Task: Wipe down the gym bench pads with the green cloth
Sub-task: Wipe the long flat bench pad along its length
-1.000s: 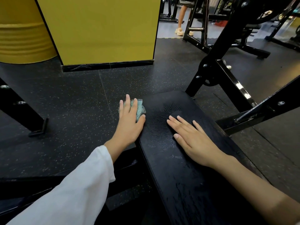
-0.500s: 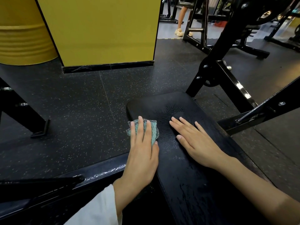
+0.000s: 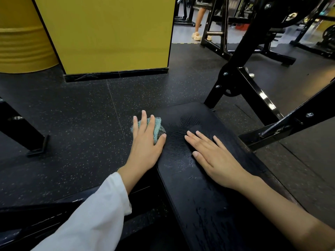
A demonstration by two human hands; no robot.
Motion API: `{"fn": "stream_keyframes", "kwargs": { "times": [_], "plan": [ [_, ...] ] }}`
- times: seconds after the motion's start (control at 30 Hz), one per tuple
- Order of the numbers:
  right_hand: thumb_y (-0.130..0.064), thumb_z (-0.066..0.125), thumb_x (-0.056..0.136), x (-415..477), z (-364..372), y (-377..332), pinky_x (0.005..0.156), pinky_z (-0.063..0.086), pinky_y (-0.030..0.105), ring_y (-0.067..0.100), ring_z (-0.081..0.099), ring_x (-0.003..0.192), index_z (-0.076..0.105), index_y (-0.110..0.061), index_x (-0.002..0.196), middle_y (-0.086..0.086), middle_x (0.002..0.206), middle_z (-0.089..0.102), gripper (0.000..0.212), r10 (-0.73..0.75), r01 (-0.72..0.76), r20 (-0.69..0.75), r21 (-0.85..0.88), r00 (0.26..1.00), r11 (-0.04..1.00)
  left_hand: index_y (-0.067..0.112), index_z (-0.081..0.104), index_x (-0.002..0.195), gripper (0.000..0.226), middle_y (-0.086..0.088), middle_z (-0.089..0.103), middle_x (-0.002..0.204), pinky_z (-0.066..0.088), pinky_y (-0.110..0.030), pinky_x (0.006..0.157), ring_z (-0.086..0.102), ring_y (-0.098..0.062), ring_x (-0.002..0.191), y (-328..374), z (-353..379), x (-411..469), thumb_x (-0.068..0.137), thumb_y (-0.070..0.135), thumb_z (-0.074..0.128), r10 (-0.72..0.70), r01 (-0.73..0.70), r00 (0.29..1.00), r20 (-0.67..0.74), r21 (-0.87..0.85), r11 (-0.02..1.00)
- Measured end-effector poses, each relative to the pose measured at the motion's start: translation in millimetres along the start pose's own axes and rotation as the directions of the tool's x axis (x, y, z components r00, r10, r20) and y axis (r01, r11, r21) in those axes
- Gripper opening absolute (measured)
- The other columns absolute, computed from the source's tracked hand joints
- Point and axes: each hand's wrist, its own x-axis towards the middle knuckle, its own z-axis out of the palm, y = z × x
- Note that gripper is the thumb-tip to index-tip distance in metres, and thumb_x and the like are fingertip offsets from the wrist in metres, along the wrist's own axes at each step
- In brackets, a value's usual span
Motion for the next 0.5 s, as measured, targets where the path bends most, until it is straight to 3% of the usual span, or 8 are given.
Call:
{"fn": "stream_keyframes", "kwargs": {
  "times": [0.3,0.5],
  "plan": [
    [-0.055,-0.005,0.088,1.0,2.7,1.8,0.118,-0.011,0.029,-0.009,-0.014,0.142,0.008,-0.039,0.153,-0.03,0.157,-0.003,0.068,-0.011,0.011,-0.006,-0.002,1.0,1.0,0.018,0.013,0.155,0.057,0.004,-0.01,0.163,-0.01,-0.02,0.112,-0.018,-0.017,0.148,1.6,4.2,-4.8,0.104,0.026,0.037,-0.016,0.017,0.999,-0.035,0.031,0.999],
    [-0.055,-0.004,0.087,0.3,2.5,1.7,0.118,-0.009,0.03,-0.007,-0.011,0.144,0.009,-0.039,0.153,-0.029,0.157,-0.001,0.069,-0.018,0.018,-0.019,-0.004,1.0,1.0,0.02,0.01,0.156,0.058,0.006,-0.013,0.162,-0.006,-0.025,0.117,-0.016,-0.017,0.149,10.0,6.5,-26.9,0.104,0.026,0.036,-0.059,0.059,0.998,-0.029,0.002,0.998]
  ]
}}
